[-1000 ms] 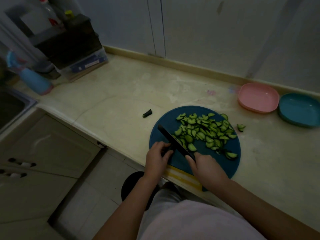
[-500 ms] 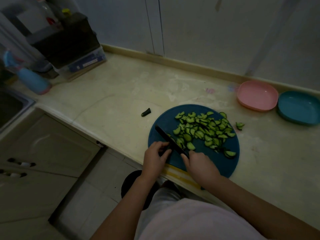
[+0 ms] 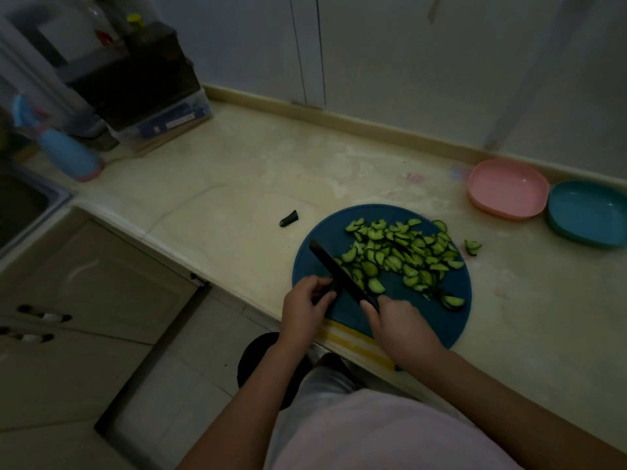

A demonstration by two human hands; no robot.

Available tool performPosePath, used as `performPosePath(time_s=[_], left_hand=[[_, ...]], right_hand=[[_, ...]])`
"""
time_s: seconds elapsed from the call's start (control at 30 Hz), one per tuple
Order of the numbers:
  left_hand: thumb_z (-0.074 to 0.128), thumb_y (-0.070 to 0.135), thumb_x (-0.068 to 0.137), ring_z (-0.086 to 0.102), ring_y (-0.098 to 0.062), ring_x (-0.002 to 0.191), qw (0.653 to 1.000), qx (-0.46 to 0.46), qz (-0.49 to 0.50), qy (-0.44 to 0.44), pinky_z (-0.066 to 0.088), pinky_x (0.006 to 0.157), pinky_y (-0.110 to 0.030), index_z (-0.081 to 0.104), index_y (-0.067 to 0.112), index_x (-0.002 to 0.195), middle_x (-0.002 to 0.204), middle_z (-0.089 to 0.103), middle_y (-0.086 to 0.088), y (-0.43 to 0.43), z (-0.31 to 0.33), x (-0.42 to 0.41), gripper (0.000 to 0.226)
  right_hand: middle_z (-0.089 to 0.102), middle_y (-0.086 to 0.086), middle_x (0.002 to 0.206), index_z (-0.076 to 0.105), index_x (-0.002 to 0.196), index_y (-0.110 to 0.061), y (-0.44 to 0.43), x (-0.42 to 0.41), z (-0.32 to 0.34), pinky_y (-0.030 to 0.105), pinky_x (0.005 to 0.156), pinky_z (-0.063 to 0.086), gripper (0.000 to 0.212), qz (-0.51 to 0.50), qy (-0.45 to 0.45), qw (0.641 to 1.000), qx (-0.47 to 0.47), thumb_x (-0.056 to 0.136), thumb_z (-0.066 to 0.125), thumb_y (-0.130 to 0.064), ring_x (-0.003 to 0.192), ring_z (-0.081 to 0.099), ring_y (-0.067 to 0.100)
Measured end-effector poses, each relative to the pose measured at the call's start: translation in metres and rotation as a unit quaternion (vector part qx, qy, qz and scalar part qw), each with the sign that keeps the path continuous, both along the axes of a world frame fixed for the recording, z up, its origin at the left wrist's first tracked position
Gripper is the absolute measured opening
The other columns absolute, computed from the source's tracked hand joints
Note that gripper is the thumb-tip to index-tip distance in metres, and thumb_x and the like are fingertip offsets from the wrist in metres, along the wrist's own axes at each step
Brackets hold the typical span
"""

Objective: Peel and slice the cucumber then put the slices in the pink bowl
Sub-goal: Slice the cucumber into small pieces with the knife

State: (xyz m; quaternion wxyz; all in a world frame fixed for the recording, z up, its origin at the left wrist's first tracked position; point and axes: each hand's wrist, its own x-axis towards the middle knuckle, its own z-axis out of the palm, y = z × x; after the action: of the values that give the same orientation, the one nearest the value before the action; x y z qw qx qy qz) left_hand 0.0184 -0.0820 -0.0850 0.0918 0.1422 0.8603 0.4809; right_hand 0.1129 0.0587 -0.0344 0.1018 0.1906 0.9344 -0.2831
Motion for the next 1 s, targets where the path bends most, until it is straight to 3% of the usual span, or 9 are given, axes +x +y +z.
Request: performPosePath(time_s=[0.13,0.33,0.63,0.87,1.0], left_hand=[[0.071,0.010,0.080,0.063,-0.006,0.086,1.000,-0.005,-0.004,0.007,0.050,0.080,-0.016,0.067,0.012,0.097,0.094,0.064,0.005,-0.001,0.000,0.000,0.018],[0.071,0.010,0.080,0.061,-0.003,0.084,1.000,-0.006,-0.005,0.008,0.047,0.077,-0.009,0.067,0.013,0.097,0.092,0.063,0.007,-0.001,0.000,0.000,0.017],[0.072,0.010,0.079,0.062,-0.004,0.084,1.000,-0.010,-0.008,0.017,0.048,0.077,-0.011,0.067,0.011,0.096,0.091,0.063,0.005,-0.001,0.001,-0.001,0.017],[0.071,0.010,0.080,0.060,-0.001,0.082,1.000,-0.009,-0.014,0.016,0.046,0.076,-0.008,0.067,0.011,0.097,0.090,0.061,0.003,0.000,0.001,-0.001,0.017],[0.071,0.009,0.080,0.058,0.005,0.083,1.000,0.004,-0.009,0.006,0.045,0.076,-0.006,0.068,0.012,0.098,0.090,0.060,0.005,-0.001,0.001,-0.001,0.018]], right_hand=[[0.050,0.001,0.068,0.049,0.082,-0.014,0.000,0.001,-0.001,0.029,0.054,0.037,0.037,-0.004,-0.001,1.000,-0.010,0.099,0.032,-0.043,0.062,0.050,0.020],[0.051,0.001,0.067,0.050,0.081,-0.013,0.001,0.001,-0.003,0.031,0.054,0.040,0.038,-0.008,0.006,1.000,-0.022,0.098,0.033,-0.043,0.063,0.054,0.022],[0.044,-0.002,0.064,0.047,0.081,-0.014,-0.002,-0.001,-0.003,0.030,0.053,0.033,0.037,0.007,-0.007,1.000,-0.002,0.099,0.031,-0.043,0.063,0.048,0.020],[0.063,0.011,0.086,0.044,0.082,-0.013,-0.006,-0.011,-0.007,0.030,0.057,0.034,0.036,0.021,-0.021,0.999,0.018,0.099,0.031,-0.042,0.079,0.060,0.028],[0.056,0.008,0.077,0.049,0.085,-0.012,-0.004,-0.005,-0.009,0.029,0.056,0.034,0.038,0.003,-0.017,1.000,0.023,0.099,0.031,-0.042,0.075,0.060,0.026]])
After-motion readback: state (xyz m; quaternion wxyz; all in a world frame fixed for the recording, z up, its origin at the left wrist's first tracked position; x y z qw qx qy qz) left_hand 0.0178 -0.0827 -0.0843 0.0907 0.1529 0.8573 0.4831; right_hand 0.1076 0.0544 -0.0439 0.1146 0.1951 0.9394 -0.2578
